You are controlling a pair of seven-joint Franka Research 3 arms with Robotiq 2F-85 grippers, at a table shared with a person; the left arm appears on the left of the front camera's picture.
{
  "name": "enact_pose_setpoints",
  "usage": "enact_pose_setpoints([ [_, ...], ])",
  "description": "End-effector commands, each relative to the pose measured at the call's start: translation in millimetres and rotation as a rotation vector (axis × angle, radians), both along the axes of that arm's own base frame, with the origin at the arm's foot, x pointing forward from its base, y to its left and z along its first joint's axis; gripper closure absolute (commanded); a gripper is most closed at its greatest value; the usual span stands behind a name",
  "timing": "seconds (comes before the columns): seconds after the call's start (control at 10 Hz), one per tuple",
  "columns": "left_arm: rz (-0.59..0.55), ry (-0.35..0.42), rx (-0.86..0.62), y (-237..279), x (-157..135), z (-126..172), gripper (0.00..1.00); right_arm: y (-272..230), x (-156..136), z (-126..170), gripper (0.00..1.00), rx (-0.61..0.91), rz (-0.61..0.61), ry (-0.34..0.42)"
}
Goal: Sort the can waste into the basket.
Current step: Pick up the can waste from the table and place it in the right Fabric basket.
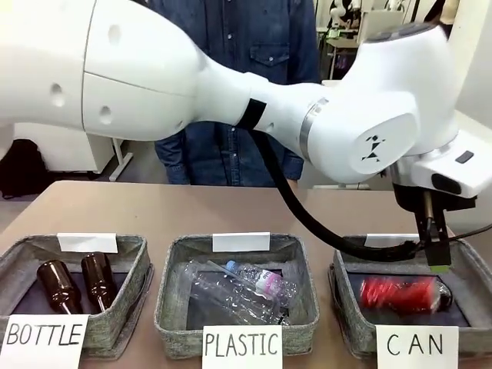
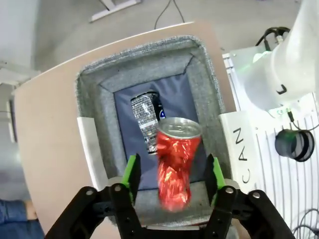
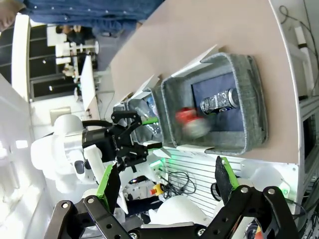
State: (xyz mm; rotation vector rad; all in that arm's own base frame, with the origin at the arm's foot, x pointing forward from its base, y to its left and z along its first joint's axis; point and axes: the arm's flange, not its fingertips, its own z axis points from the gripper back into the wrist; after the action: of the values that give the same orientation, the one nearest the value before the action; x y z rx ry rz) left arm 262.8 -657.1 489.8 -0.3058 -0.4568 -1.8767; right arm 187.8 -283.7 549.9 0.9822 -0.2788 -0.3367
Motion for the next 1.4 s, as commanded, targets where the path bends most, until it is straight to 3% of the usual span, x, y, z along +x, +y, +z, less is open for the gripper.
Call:
enact_pose_setpoints([
  [0.0, 0.02, -0.029, 0.009, -2, -4, 2, 0.0, -1, 2, 3, 0.0, 0.008, -0.021, 0.004],
  [0.5, 0.053, 0.006, 0.058, 33, 7, 17, 0.0, 1, 1, 0, 0.0, -0.006, 0.011, 0.004],
  [0.8, 0.134, 0.109, 0.121, 154, 27, 62, 0.0, 39, 40, 4, 0.0, -0.047, 0.191, 0.022],
  [1.1, 0.398, 0.164, 0.013, 309, 38, 93, 0.0, 118, 98, 13, 0.0, -0.118, 0.4, 0.061],
  [1.2, 0.548, 0.177, -0.032, 361, 45, 100, 0.0, 150, 115, 16, 0.0, -0.112, 0.44, 0.07],
  [1.3, 0.771, 0.275, -0.052, 416, 57, 105, 0.0, 184, 129, 19, 0.0, -0.04, 0.48, 0.074],
])
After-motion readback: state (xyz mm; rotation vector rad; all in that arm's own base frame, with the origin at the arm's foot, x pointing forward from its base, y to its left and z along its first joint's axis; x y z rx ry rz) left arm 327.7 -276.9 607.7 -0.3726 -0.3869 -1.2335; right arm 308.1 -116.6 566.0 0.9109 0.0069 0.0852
